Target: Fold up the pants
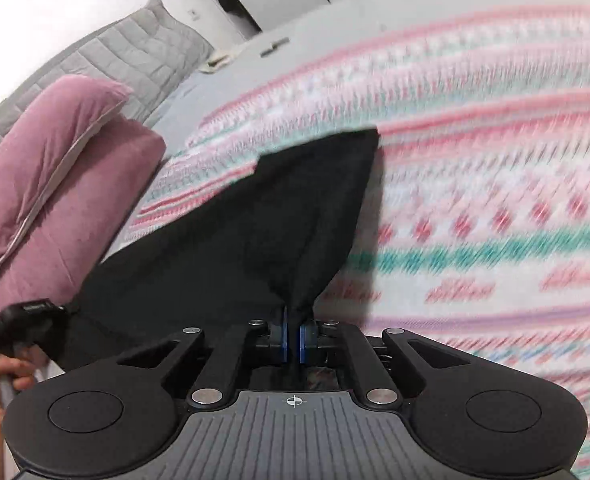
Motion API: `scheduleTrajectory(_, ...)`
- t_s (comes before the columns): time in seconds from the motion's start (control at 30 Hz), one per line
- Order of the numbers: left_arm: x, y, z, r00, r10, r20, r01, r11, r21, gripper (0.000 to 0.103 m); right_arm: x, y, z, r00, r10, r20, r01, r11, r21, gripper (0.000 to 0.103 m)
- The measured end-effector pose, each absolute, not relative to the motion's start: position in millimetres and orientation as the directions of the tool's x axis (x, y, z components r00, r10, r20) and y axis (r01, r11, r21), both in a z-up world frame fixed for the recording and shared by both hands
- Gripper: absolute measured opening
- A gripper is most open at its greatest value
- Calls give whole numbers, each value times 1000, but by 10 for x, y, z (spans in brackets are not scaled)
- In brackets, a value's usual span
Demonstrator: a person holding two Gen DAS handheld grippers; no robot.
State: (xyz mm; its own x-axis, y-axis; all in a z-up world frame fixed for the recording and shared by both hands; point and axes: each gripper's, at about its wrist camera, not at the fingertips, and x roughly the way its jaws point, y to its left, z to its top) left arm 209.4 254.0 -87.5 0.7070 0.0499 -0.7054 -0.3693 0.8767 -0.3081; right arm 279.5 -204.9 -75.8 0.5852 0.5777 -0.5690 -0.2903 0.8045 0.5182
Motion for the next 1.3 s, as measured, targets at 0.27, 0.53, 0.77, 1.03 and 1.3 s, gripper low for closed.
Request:
scheduleTrajectory(0.27,2304,1425,-944,656,-98,-749,-94,973,-210,43,2622,-2990,-539,658,432,-618,-216,893,394,4)
scheduleTrajectory(0.53,2279,641,-985,659,6,-752,15,1000,20,59,2326,-4092,-808,627,336,-703,-98,929,357,11)
scheduleTrajectory(0.77,2049,196,-644,779,-87,-620,118,993,9,69,2225,-4498,-1000,611,328,-721,36,898,438,56)
scheduleTrajectory(1.03,2070,-461,-1310,645,8,-764,175,972,158,71,2536,-4377,-945,620,306,-722,74,894,442,55)
scheduleTrajectory(1.3,1926,-356,-1362,643,-8,-766,168,977,132,72,2933,-4339,-965,646,282,-709,41,915,402,55)
